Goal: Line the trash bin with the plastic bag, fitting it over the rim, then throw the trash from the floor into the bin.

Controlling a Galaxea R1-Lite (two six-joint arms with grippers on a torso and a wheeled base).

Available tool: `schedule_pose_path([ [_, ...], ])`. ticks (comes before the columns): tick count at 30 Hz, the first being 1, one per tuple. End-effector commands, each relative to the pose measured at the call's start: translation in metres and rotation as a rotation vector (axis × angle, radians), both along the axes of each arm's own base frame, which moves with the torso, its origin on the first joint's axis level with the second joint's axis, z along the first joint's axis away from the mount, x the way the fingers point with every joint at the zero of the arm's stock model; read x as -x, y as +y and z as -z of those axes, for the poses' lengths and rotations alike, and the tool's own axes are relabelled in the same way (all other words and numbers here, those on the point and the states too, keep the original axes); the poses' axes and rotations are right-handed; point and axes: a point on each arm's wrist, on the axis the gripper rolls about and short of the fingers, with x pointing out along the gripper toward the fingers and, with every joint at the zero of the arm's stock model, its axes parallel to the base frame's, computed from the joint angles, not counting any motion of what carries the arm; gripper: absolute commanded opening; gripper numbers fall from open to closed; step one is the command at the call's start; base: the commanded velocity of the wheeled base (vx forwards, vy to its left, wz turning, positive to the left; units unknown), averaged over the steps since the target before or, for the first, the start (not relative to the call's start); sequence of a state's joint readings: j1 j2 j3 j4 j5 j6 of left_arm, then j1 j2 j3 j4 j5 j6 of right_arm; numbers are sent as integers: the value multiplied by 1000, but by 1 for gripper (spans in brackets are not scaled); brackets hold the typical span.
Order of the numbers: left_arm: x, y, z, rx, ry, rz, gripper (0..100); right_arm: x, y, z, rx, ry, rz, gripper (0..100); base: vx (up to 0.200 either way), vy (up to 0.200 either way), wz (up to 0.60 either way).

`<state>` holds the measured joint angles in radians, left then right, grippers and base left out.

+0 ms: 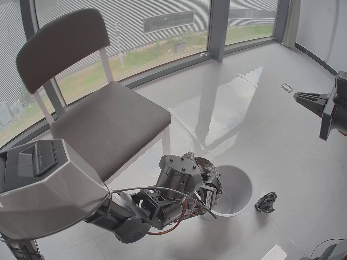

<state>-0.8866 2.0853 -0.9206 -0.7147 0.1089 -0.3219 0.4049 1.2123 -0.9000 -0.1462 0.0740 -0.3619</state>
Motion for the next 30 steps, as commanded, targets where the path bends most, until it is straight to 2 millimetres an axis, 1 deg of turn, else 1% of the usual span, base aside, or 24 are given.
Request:
schedule_pose_path([
  [1, -2, 3, -9, 31, -26, -11, 0, 3, -1, 18, 14, 25, -2, 0, 0, 0, 0],
  [3, -2, 5, -20, 57, -48, -14, 0, 5, -2, 31, 36, 64, -1, 0, 0, 0, 0],
  [4, -2, 6, -22, 62, -52, -15, 0, 6, -2, 33, 38, 69, 0, 0, 0, 0, 0],
  [5, -1, 9, -33, 84, -70, -18, 0, 6, -3, 47, 59, 114, -2, 0, 0, 0, 0],
  [6, -1, 11, -38, 95, -79, -20, 0, 7, -3, 53, 68, 131, -2, 0, 0, 0, 0],
  [7, -1, 11, -38, 95, -79, -20, 0, 7, -3, 53, 68, 131, -2, 0, 0, 0, 0],
  [8, 0, 14, -49, 123, -100, -24, 0, 9, -4, 65, 86, 167, -5, 0, 0, 0, 0],
  [10, 1, 17, -64, 159, -129, -27, 0, 11, -3, 74, 110, 194, -13, 0, 0, 0, 0],
  [14, 8, 23, -88, 217, -172, -22, 0, 7, 0, 95, 165, 267, -27, 0, 0, 0, 0],
  [15, 9, 22, -90, 221, -175, -19, 0, 7, 0, 97, 171, 272, -26, 0, 0, 0, 0],
  [16, 11, 23, -96, 236, -186, -14, 0, 6, 1, 104, 187, 297, -30, 0, 0, 0, 0],
  [17, 11, 23, -96, 236, -186, -14, 0, 6, 1, 104, 187, 297, -30, 0, 0, 0, 0],
  [18, 15, 24, -105, 257, -204, -6, 0, 4, 1, 115, 207, 322, -34, 0, 0, 0, 0],
  [22, 25, 25, -118, 289, -226, 24, 0, -3, 5, 126, 224, 319, -38, 0, 0, 0, 0],
  [24, 27, 25, -123, 302, -235, 31, 0, -6, 6, 129, 225, 315, -39, 0, 0, 0, 0],
  [26, 31, 24, -135, 331, -257, 44, 0, -9, 11, 133, 245, 312, -56, 0, 0, 0, 0],
  [30, 36, 25, -147, 358, -278, 55, 0, -10, 19, 138, 270, 320, -95, 0, 0, 0, 0],
])
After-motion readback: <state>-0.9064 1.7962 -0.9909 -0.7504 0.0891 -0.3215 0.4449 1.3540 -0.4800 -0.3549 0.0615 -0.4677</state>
